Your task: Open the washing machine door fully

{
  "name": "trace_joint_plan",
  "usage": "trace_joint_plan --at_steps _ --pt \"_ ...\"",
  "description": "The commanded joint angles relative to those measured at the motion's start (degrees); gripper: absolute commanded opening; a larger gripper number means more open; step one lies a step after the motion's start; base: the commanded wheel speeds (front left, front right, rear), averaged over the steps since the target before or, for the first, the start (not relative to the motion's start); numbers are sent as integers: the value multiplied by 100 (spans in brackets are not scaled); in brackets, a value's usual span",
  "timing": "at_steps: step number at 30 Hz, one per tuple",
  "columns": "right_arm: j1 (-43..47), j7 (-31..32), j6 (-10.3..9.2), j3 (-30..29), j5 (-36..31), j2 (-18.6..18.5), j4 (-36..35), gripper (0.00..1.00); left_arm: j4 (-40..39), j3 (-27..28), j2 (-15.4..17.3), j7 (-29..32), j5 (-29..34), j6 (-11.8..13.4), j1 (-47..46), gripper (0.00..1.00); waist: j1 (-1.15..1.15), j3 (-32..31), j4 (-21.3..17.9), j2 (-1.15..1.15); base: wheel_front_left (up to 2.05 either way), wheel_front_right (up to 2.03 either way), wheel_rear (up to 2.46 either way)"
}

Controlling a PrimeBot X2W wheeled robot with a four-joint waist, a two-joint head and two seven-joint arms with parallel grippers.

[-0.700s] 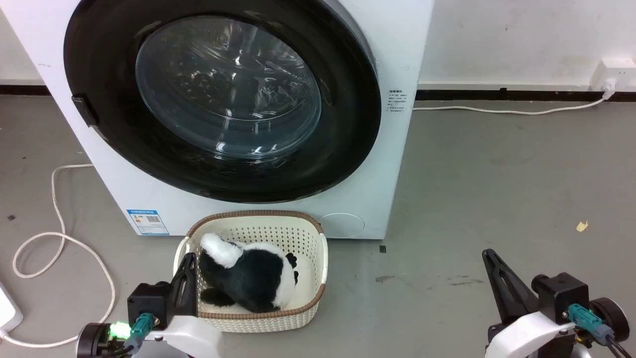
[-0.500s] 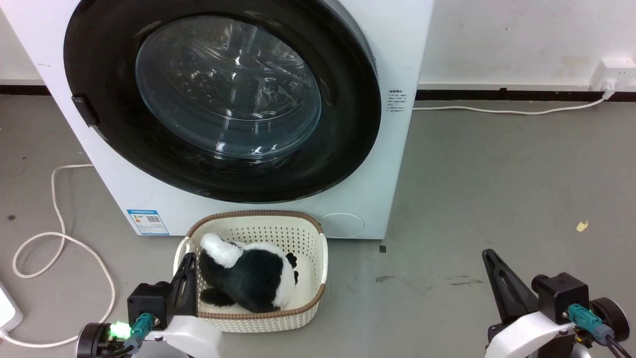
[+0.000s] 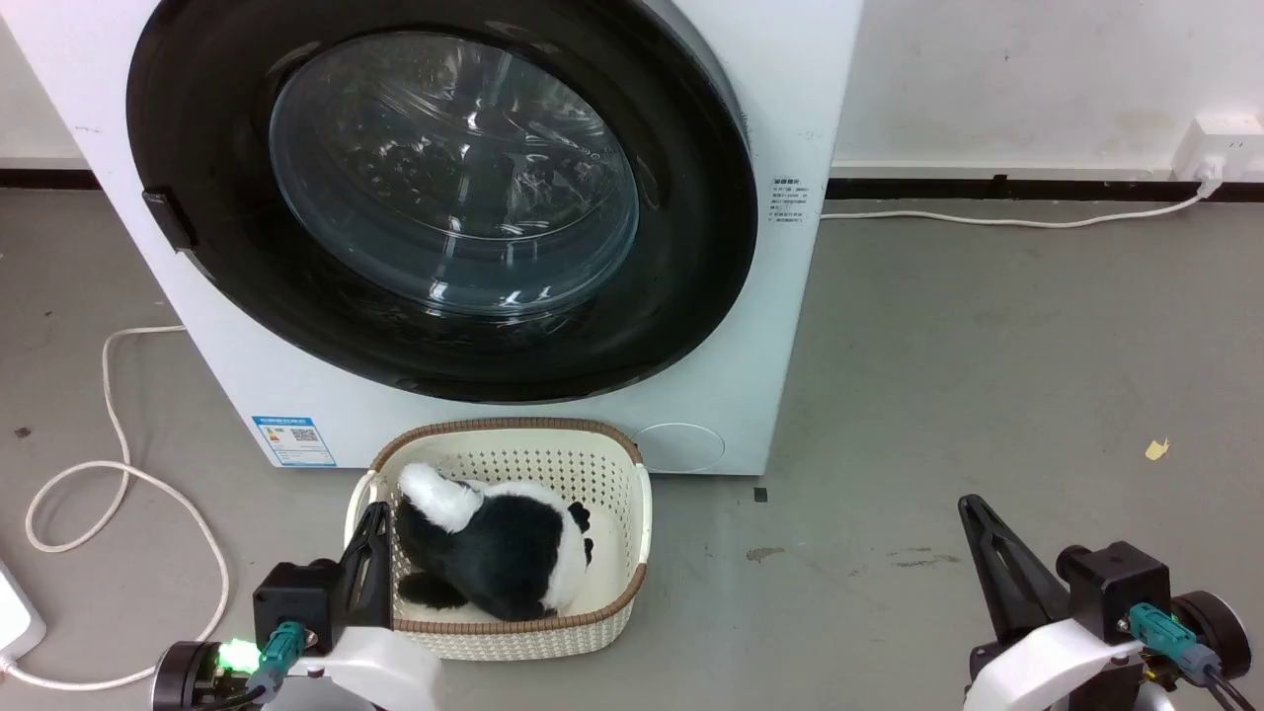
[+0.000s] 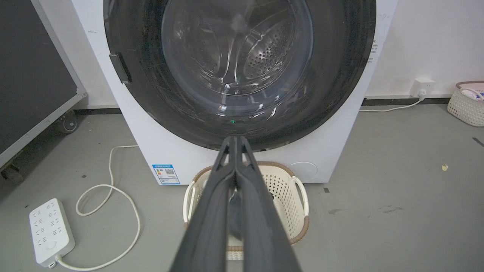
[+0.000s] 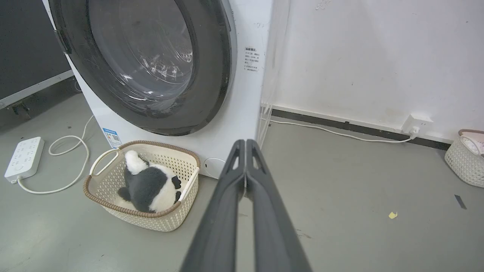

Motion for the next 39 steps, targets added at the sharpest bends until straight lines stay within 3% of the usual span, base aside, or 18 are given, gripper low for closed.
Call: trace_joint_plan --at_steps 1,13,14,29,39 --pt "-68 2 5 -8 -42 8 12 0 -21 3 3 2 50 17 -90 0 0 0 0 0 0 0 0" --pt "-68 2 5 -8 -42 8 12 0 -21 3 3 2 50 17 -90 0 0 0 0 0 0 0 0" --pt "1 -1 0 1 5 0 0 100 0 0 0 -2 -3 0 1 100 0 0 0 0 0 0 0" --pt "-1 -191 1 -32 84 -16 -43 100 -15 -139 0 -191 -50 86 -17 100 0 96 32 0 0 0 0" --pt "-213 -308 1 -9 224 -238 -79 100 -71 -248 1 -312 -72 165 -106 100 0 300 114 0 0 0 0"
